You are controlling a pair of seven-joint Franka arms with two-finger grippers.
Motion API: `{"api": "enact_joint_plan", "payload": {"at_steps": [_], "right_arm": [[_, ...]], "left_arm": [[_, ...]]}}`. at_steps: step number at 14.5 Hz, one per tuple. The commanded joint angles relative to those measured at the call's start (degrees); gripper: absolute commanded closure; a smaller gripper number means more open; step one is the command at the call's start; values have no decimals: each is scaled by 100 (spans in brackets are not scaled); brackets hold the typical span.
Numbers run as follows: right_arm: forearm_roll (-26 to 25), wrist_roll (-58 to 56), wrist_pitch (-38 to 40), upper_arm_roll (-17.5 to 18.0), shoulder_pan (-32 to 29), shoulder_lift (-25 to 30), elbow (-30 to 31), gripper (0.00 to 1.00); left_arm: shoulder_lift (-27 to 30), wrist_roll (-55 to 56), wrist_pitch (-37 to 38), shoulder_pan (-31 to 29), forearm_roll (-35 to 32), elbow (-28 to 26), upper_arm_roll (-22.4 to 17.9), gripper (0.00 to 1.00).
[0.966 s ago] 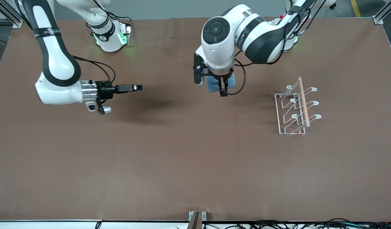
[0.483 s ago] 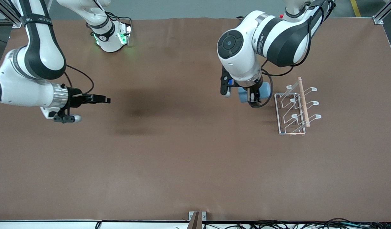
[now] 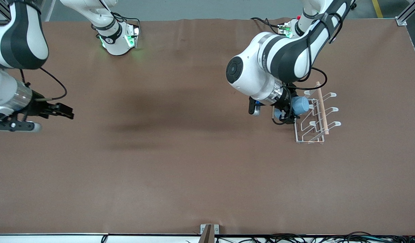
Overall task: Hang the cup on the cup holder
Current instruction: 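Carry the cup with the left gripper while the right gripper returns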
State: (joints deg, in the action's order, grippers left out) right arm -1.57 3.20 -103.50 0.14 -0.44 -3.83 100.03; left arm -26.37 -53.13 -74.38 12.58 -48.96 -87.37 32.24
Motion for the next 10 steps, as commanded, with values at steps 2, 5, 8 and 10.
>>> {"api": "enact_joint_plan", "payload": {"at_steps": [2,5,8,10], "right_arm": [[-238,400,260,3,27,655,-210,0],[-203,646,1092,-49,9,655,-851,0],[-10,682,1473,-85,0,909,-1003,0],[-10,621,1613,-76,0,919,-1038,0]], "left_arm": [[9,-399,310,-19,-551,-174,-16,100],[0,-444,494,17,-1288,-604,-24,100],[-26,134,627,-202,-1492,-1096,-25,100],[-131,180,618,-386,-1738,-1133,-25,100]]}}
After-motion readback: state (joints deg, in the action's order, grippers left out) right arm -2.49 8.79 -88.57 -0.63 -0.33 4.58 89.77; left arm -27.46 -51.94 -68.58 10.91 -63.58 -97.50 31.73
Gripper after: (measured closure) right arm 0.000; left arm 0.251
